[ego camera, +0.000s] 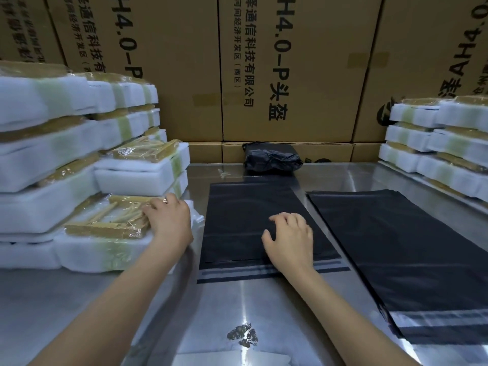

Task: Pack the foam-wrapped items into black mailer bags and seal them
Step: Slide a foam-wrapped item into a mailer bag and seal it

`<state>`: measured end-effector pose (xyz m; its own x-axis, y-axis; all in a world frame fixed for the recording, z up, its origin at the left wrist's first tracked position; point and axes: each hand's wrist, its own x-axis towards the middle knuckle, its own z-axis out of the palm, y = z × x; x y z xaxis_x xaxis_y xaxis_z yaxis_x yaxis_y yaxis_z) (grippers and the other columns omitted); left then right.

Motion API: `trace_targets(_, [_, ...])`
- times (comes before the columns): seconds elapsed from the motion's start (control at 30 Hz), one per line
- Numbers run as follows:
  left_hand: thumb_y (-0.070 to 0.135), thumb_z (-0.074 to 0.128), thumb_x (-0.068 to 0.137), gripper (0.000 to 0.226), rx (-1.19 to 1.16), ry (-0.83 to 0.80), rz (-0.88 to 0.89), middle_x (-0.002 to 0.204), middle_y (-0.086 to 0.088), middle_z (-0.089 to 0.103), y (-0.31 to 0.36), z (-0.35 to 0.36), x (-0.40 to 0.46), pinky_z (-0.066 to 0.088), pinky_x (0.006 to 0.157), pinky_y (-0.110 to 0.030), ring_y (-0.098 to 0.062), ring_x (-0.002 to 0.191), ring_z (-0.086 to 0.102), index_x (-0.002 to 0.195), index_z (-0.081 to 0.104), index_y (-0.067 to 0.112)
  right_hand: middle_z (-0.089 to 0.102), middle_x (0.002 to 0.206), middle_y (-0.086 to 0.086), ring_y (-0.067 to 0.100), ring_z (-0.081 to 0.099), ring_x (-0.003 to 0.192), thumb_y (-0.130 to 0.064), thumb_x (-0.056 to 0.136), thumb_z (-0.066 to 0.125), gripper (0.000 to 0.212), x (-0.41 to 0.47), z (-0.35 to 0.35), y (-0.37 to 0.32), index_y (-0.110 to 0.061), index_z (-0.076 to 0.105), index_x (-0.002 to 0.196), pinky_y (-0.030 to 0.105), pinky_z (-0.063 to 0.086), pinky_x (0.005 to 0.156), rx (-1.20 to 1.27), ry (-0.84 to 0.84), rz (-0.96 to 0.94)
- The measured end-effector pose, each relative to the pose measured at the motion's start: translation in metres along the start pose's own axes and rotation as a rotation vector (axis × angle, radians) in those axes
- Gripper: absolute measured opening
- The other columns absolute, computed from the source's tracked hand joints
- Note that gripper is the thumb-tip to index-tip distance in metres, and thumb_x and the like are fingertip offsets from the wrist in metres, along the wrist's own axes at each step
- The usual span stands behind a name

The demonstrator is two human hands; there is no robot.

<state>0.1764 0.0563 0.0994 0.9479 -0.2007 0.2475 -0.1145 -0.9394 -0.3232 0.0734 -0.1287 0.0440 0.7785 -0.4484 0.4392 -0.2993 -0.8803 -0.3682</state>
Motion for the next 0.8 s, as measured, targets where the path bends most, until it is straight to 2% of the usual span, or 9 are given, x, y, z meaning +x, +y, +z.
trace_targets(0.07, [0.045,0.066,0.077,0.062,-0.026,0.034,0.035,0.126,-0.005,0.041,-0.007,-0.002,-0.009,0.039,0.096,-0.041,-0.034,0.115,0.045,0.128,0.044,0.017,0.053,0.129,-0.007,0.015,0.031,0.127,-0.037,0.092,0.049,0.03,-0.003,-0.001,-0.024,-0.027,0.059,0.119,0.032,0.035,0.099,0.264,-0.032,-0.014])
trace_targets(0.13, [0.049,0.067,0.074,0.061,-0.068,0.075,0.058,0.123,-0.003,0.042,-0.013,-0.005,-0.025,0.039,0.09,-0.037,-0.031,0.11,0.047,0.123,0.046,0.019,0.055,0.126,-0.005,0.018,0.03,0.127,-0.041,0.092,0.047,0.034,-0.003,-0.001,-0.053,-0.026,0.059,0.121,0.029,0.033,0.092,0.532,-0.233,0.069])
trace_targets(0.23, [0.049,0.068,0.07,0.062,-0.212,0.2,0.143,0.122,0.0,0.045,-0.02,-0.008,-0.056,0.041,0.082,-0.036,-0.031,0.102,0.05,0.122,0.05,0.022,0.046,0.142,0.0,0.024,0.031,0.136,-0.059,0.09,0.04,0.063,0.0,0.0,-0.093,-0.022,0.044,0.141,0.035,0.032,0.104,0.815,-0.632,0.286])
trace_targets(0.3, [0.033,0.079,0.058,0.061,-0.413,0.327,0.237,0.116,-0.006,0.055,-0.026,-0.007,-0.076,0.046,0.076,-0.04,-0.035,0.092,0.054,0.114,0.061,0.016,0.041,0.147,0.002,0.023,0.037,0.135,-0.066,0.088,0.038,0.074,-0.001,-0.001,-0.111,-0.02,0.037,0.146,0.036,0.034,0.106,0.901,-0.757,0.355])
trace_targets(0.37, [0.023,0.081,0.051,0.054,-0.605,0.458,0.262,0.107,-0.011,0.061,-0.031,-0.005,-0.086,0.049,0.075,-0.044,-0.037,0.087,0.058,0.102,0.068,0.009,0.046,0.144,0.001,0.018,0.045,0.128,-0.065,0.088,0.04,0.07,-0.005,-0.005,-0.121,-0.02,0.044,0.142,0.028,0.037,0.098,0.987,-0.771,0.358])
trace_targets(0.47, [0.036,0.062,0.062,0.046,-0.75,0.546,0.234,0.105,-0.01,0.062,-0.036,-0.007,-0.09,0.048,0.081,-0.044,-0.034,0.092,0.058,0.097,0.069,0.007,0.054,0.131,-0.008,0.015,0.054,0.116,-0.069,0.079,0.05,0.065,-0.015,-0.012,-0.123,-0.036,0.044,0.135,0.032,0.046,0.095,1.154,-0.782,0.34])
trace_targets(0.57, [0.034,0.066,0.063,0.042,-0.839,0.613,0.172,0.102,-0.006,0.061,-0.035,-0.008,-0.094,0.045,0.079,-0.04,-0.031,0.09,0.057,0.097,0.065,0.009,0.056,0.124,-0.007,0.017,0.06,0.108,-0.072,0.063,0.067,0.084,-0.024,-0.014,-0.123,-0.041,0.032,0.133,0.039,0.052,0.094,1.295,-0.741,0.389])
trace_targets(0.67, [0.04,0.065,0.065,0.044,-0.863,0.665,0.062,0.103,-0.006,0.058,-0.036,-0.007,-0.098,0.04,0.081,-0.041,-0.033,0.091,0.055,0.101,0.065,0.013,0.057,0.128,-0.004,0.016,0.062,0.108,-0.073,0.055,0.074,0.101,-0.028,-0.015,-0.125,-0.041,0.027,0.139,0.033,0.053,0.092,1.438,-0.736,0.436])
trace_targets(0.8, [0.052,0.065,0.065,0.049,-0.843,0.633,-0.068,0.104,-0.007,0.054,-0.039,-0.014,-0.094,0.037,0.081,-0.044,-0.038,0.096,0.05,0.101,0.066,0.019,0.074,0.099,0.005,0.017,0.068,0.089,-0.075,0.07,0.061,0.071,-0.028,-0.013,-0.127,-0.018,0.068,0.113,0.028,0.056,0.076,1.684,-0.751,0.655])
